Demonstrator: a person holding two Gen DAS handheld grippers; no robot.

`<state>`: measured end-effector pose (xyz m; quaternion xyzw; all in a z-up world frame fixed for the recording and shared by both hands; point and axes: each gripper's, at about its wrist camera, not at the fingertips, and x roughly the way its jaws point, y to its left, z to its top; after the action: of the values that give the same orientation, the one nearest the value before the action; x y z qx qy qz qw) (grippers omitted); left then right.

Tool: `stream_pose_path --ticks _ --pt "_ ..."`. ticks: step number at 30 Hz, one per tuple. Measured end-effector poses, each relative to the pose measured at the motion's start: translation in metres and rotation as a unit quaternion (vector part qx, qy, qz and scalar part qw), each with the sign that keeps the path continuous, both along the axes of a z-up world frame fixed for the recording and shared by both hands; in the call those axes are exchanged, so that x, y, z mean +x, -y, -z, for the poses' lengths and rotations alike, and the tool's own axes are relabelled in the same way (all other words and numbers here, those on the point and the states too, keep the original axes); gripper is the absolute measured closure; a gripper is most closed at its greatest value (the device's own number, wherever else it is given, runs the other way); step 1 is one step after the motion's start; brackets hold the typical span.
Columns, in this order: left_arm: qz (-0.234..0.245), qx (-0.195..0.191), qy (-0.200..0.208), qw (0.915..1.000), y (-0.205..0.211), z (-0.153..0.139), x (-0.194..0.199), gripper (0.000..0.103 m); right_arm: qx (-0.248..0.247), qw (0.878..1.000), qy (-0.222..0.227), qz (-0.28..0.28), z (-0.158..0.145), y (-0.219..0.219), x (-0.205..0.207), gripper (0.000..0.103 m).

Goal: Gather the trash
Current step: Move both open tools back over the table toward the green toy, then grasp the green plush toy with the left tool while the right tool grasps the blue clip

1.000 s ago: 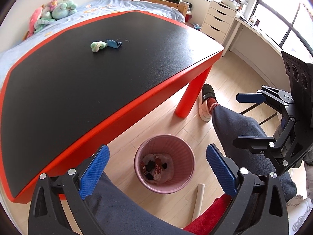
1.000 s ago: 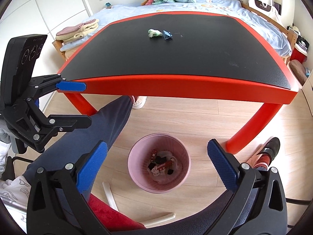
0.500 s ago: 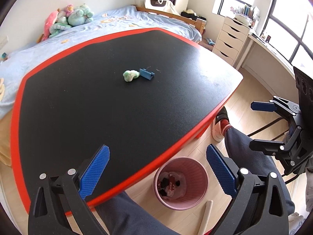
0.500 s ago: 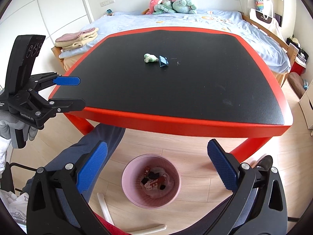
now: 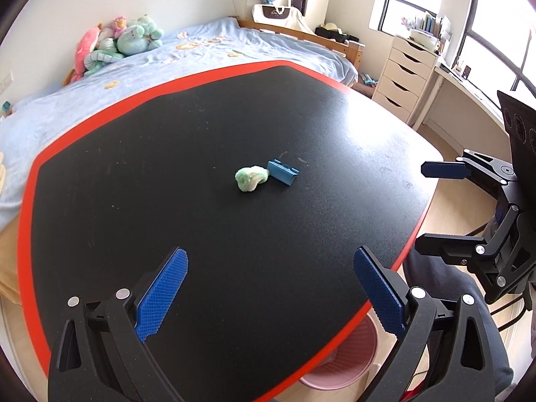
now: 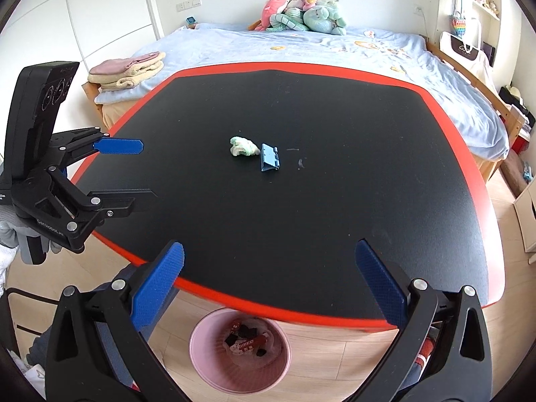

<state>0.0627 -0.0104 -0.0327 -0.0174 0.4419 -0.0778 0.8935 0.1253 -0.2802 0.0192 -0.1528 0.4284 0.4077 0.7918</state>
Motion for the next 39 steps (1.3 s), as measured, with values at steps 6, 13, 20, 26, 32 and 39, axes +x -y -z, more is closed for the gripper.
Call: stream_pose_path --ticks 6,13,20,26,32,39 --pt "-0.003 0.004 -0.005 1.0 -0.009 0.01 0.028 0.008 -0.009 1.0 -0.003 -0.01 0.01 -0.025 0.022 0.003" --pt "-0.007 0.005 -0.01 0.9999 -0.017 0.024 0.055 0.008 -0.021 1.0 -0.009 -0.015 0.024 -0.044 0.038 0.003" --pt "-0.004 0.007 -0.015 0.9998 -0.017 0.035 0.074 0.008 -0.031 0.999 -0.015 -0.018 0.037 -0.058 0.05 0.003" --pt "0.0 0.014 -0.013 0.9998 -0.014 0.038 0.084 0.015 -0.035 0.999 -0.017 -0.02 0.042 -0.065 0.057 0.003" --pt "0.001 0.024 -0.008 0.9997 -0.013 0.039 0.089 0.035 -0.034 0.999 -0.015 -0.025 0.047 -0.072 0.062 0.003" --pt "-0.009 0.038 -0.003 0.9992 -0.018 0.037 0.091 0.07 -0.032 0.999 -0.01 -0.03 0.053 -0.079 0.065 0.003"
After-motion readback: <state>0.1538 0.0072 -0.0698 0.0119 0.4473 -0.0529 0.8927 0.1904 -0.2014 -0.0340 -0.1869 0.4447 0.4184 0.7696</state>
